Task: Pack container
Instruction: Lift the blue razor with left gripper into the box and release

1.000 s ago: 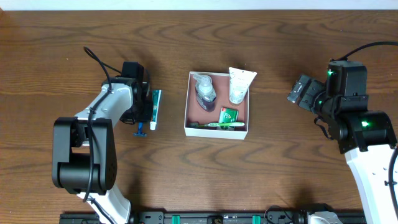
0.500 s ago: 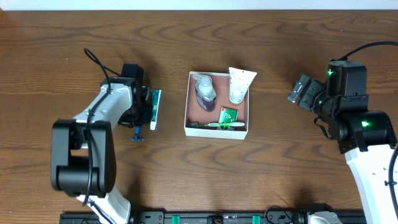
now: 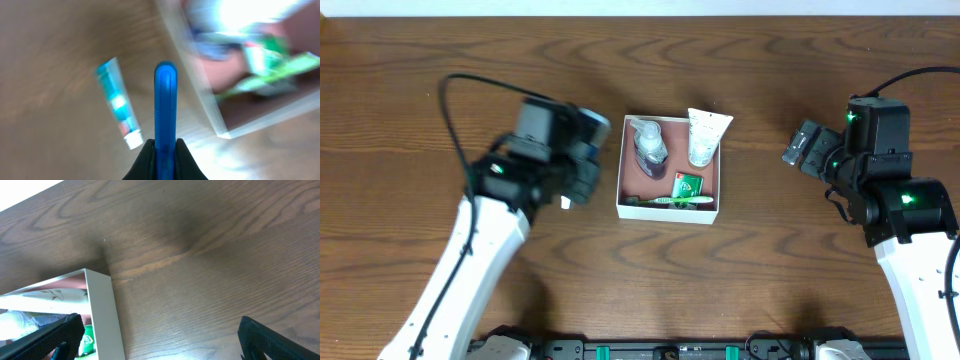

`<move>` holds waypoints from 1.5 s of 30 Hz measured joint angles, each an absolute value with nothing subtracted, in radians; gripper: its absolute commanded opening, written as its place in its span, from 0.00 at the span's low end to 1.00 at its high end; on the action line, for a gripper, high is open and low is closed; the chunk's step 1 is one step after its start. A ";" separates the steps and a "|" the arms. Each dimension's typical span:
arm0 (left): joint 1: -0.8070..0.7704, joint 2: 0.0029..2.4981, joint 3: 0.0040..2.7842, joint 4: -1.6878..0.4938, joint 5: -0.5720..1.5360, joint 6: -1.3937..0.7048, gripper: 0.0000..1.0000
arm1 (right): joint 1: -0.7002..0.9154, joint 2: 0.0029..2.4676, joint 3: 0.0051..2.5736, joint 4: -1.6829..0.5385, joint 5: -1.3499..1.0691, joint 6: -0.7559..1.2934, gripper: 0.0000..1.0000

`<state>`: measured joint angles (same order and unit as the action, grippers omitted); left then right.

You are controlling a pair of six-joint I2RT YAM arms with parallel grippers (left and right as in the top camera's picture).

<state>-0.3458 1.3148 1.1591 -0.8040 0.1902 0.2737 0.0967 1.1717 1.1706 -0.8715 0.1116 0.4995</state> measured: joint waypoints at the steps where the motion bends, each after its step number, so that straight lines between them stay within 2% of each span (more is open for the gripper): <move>1: -0.392 1.309 1.159 -0.804 0.199 0.322 0.06 | 0.097 1.172 1.171 -0.872 0.112 0.500 0.99; 9: -0.646 1.399 1.159 -0.730 0.225 0.706 0.06 | 0.097 1.172 1.171 -0.871 0.111 0.500 0.99; 15: -0.675 1.567 1.159 -0.567 0.203 0.808 0.06 | 0.097 1.172 1.171 -0.871 0.112 0.500 0.99; 16: -0.675 1.596 1.159 -0.545 0.202 0.815 0.13 | 0.097 1.172 1.171 -0.871 0.112 0.500 0.99; 18: -0.675 1.642 1.159 -0.517 0.199 0.830 0.17 | 0.097 1.172 1.171 -0.871 0.112 0.500 0.99; 19: -0.675 1.665 1.159 -0.501 0.199 0.835 0.25 | 0.097 1.172 1.171 -0.871 0.112 0.500 0.99; 21: -0.675 1.695 1.159 -0.482 0.197 0.845 0.31 | 0.097 1.172 1.171 -0.871 0.112 0.500 0.99; 27: -0.675 1.680 1.159 -0.467 0.192 0.807 0.31 | 0.097 1.172 1.171 -0.871 0.112 0.500 0.99; 32: -0.675 1.554 1.159 -0.481 0.155 0.689 0.34 | 0.097 1.172 1.171 -0.871 0.112 0.500 0.99; 37: -0.654 1.360 1.160 -0.590 0.109 0.605 0.36 | 0.097 1.172 1.171 -0.871 0.112 0.500 0.99; 41: -0.564 1.296 1.160 -0.675 -0.001 0.485 0.36 | 0.097 1.172 1.171 -0.871 0.112 0.500 0.99; 45: -0.413 1.321 1.160 -0.697 -0.073 0.315 0.51 | 0.097 1.172 1.171 -0.871 0.112 0.500 0.99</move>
